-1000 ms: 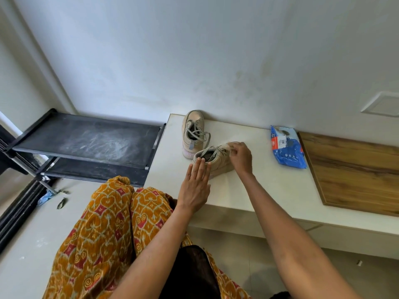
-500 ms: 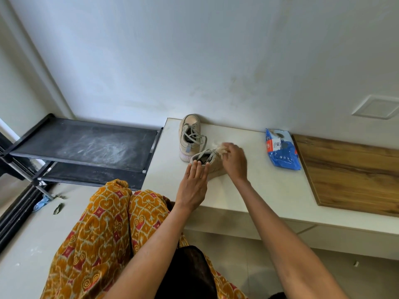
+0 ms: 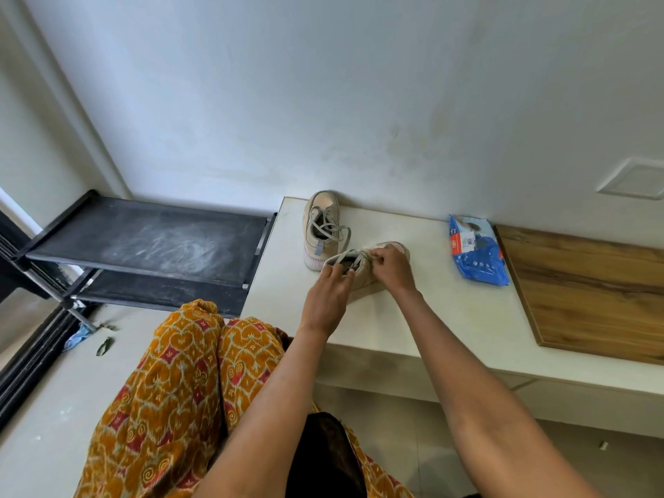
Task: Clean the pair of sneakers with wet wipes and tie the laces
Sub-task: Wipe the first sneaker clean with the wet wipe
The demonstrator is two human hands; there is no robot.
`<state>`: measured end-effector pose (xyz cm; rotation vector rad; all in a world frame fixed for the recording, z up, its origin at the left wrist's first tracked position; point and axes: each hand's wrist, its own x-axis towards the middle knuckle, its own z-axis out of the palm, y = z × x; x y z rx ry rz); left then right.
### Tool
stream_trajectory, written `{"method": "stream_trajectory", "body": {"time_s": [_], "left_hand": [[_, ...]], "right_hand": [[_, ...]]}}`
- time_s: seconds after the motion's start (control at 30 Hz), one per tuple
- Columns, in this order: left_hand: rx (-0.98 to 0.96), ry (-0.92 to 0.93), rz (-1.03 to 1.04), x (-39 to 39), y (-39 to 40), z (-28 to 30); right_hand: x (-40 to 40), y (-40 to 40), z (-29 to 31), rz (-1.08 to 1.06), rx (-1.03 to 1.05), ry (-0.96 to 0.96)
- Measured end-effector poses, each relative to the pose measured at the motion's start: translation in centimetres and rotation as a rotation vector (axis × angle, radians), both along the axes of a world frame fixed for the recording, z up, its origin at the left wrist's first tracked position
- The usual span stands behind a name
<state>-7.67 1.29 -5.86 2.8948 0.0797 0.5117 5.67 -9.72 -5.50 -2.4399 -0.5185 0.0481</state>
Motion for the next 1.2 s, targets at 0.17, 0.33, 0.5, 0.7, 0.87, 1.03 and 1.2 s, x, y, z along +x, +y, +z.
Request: {"method": "stream_trajectory", "body": {"time_s": [0.17, 0.33, 0.5, 0.7, 0.87, 1.03, 1.2], "left_hand": [[0.024, 0.016, -0.065, 0.0, 1.5, 0.6], [0.088, 0.03, -0.069, 0.1, 0.5, 1.1], [0.152, -0.053, -0.062, -0.4, 0.5, 0.3], [0.316, -0.059, -0.095, -0.9, 0.6, -1.0], [0.389, 0.112, -0.014, -1.3, -0.2, -2.4], [0.399, 0.164, -0.016, -1.3, -0.2, -2.6], [0.414, 0.122, -0.034, -1.4, 0.1, -2.5]], "right_hand": [[-1.2, -3.2, -0.2, -0.038, -0.168, -0.158], [-1.9, -4.2, -0.5, -0.206, -0.198, -0.159], [-3.7, -2.6, -0.8, -0.069, -0.077, -0.286], [-3.5, -6.7, -3.0, -0.094, -0.392, -0.448], [-3.0, -3.9, -0.8, -0.171, -0.037, -0.298], [-6.0, -2.1, -3.1, -0.085, 0.156, -0.27], [-4.9, -3.6, -3.7, -0.233, 0.071, -0.178]]}}
